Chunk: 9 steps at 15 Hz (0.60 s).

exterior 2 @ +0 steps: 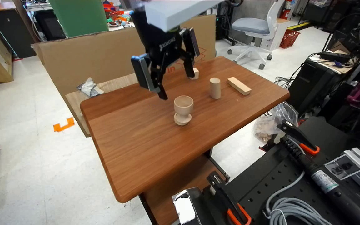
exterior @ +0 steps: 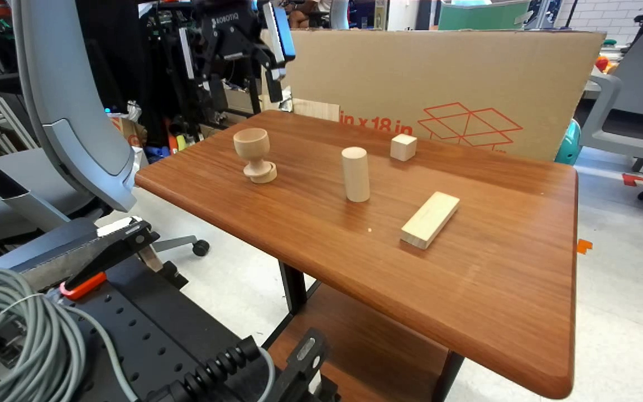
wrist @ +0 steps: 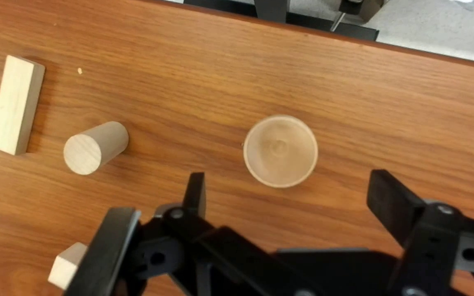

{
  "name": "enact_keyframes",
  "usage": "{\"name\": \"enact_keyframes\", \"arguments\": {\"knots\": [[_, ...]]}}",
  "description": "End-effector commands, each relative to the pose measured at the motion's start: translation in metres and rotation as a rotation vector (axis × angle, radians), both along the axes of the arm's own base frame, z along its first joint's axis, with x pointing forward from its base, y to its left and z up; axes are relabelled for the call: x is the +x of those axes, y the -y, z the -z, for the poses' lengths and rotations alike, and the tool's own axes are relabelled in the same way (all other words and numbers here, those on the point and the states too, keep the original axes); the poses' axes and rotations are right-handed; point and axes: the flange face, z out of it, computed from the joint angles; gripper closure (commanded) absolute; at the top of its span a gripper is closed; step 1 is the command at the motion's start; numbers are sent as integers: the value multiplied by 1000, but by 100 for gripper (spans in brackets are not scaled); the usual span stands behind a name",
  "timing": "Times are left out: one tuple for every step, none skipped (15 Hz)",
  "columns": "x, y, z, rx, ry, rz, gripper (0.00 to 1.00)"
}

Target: Put the wooden cup on the wooden ring

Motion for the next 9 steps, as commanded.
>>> {"name": "enact_keyframes", "arguments": {"knots": [[-9,27,-63,82,53,84,0],[-7,37,-77,102,71,123,0],[-6,48,-89,111,91,151,0],[-7,60,-101,110,99,186,0],[4,40,-80,92,104,142,0],[5,48,-89,95,117,154,0],[5,50,-90,95,119,156,0],[4,47,-87,94,113,153,0],[3,43,-83,94,105,146,0]]}}
